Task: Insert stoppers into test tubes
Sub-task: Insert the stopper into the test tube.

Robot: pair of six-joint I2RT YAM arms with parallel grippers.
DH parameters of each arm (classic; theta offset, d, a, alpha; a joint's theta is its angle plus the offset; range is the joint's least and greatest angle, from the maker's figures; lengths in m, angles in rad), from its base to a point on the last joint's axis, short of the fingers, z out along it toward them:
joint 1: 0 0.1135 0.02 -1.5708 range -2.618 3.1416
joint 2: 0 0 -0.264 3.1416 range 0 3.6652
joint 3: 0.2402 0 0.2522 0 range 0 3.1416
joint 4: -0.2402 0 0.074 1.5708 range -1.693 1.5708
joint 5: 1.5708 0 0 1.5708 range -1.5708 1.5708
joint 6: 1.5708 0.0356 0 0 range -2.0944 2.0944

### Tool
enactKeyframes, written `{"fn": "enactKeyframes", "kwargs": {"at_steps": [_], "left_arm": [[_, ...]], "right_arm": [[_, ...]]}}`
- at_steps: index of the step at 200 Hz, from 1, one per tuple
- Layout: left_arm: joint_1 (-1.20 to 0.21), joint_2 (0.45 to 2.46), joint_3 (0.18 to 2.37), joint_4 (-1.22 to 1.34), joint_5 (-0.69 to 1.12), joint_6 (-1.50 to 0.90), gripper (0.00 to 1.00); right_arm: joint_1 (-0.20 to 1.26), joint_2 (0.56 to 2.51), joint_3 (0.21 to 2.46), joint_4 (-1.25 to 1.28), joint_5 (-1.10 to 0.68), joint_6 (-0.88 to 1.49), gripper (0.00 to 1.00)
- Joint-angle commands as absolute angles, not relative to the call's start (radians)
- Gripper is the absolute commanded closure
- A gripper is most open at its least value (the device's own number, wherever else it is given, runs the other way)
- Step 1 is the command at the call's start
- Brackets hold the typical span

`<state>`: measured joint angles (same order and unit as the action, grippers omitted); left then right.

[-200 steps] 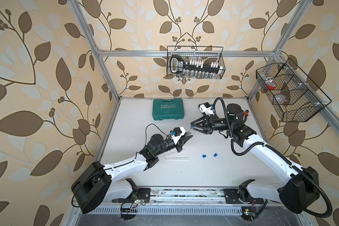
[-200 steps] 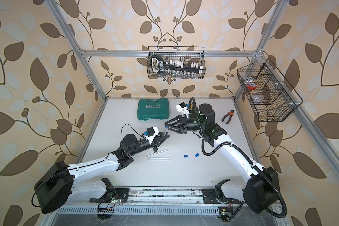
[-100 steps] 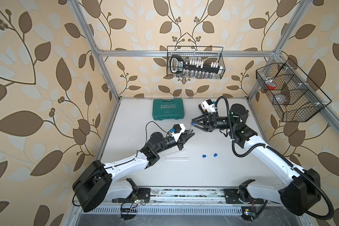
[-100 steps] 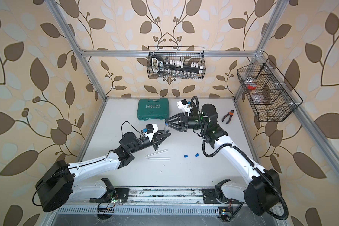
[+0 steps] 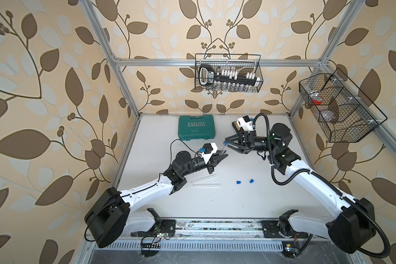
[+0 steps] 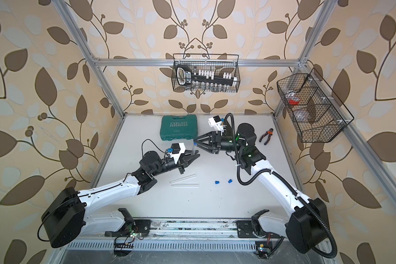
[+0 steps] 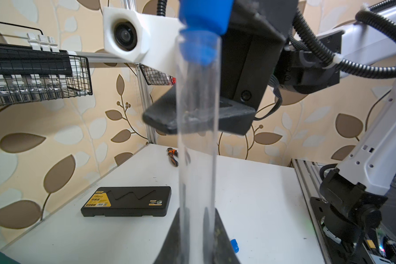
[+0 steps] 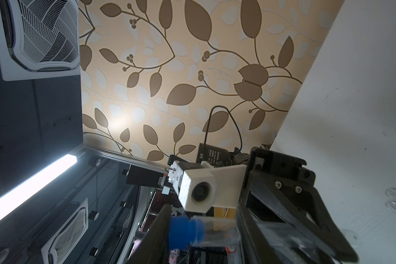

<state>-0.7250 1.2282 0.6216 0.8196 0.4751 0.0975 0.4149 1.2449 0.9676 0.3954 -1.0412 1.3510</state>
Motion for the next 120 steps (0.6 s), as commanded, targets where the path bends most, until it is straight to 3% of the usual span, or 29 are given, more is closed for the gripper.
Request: {"fn": "enactKeyframes", "kwargs": {"at_steps": [1,120], "left_arm": [[-0.739,1.094,0.818,1.210,0.546,0.183,1.00],[-0.739,1.115,0.886,1.264,0.580,0.234,1.00]], "right_arm": [[0.428,1.319,0.868,0.146,-1.045,1.354,0.58],[0.427,1.327,0.846,0.219,-1.042,1.427,0.65]]}}
